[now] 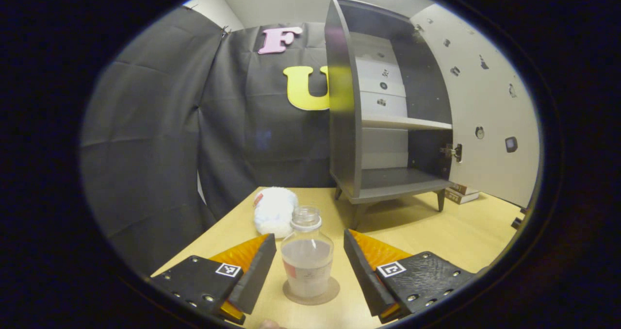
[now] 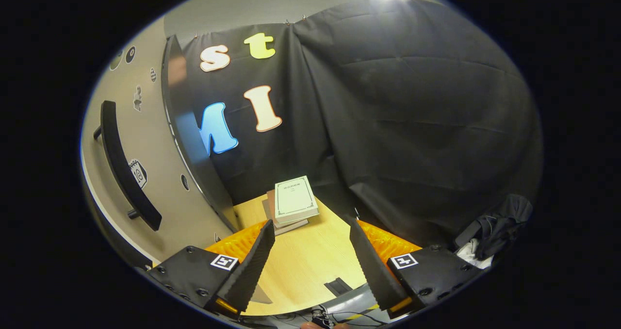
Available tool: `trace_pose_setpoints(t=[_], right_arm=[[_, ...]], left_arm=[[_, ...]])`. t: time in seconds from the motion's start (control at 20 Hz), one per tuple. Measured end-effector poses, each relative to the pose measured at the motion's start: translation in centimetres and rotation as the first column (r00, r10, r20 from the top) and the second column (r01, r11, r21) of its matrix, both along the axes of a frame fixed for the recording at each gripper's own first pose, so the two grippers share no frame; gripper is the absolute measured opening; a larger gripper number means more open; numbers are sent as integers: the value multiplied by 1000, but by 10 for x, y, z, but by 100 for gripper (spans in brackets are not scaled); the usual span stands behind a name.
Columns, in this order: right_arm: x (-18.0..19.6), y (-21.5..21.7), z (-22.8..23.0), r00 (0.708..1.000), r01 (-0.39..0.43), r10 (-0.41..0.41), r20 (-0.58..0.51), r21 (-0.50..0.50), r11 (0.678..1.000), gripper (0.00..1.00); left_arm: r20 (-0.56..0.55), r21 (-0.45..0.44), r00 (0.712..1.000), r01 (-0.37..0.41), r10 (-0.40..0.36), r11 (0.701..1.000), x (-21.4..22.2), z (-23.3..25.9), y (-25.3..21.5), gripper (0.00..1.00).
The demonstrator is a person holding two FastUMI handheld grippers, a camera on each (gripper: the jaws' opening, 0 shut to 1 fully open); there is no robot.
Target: Open the cabinet door with the right hand, grasp the bottle in the cabinet with the left hand and place it on the coaster, then close the cabinet door with the right hand.
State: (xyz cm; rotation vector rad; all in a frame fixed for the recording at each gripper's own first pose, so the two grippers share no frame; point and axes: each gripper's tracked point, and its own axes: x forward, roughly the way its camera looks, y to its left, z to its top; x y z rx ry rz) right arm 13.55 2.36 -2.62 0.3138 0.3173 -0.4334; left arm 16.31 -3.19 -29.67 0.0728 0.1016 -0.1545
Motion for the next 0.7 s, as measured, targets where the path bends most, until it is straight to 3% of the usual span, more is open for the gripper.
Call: trace_pose_setpoints(t=[0.2, 0.35, 0.7], right_arm=[[1, 1, 7, 999, 7, -9, 51, 33, 999, 98], [-1, 1, 13, 995, 21, -20, 101, -8, 1000, 98], [8, 41, 33, 986, -100, 108, 126, -70, 993, 98]], left_arm=[[38, -8, 999, -9, 9, 1000, -19, 43, 12, 86], [82, -34, 997, -10, 13, 999, -33, 83, 17, 84], [101, -21, 994, -29, 31, 999, -68, 151, 27, 86]])
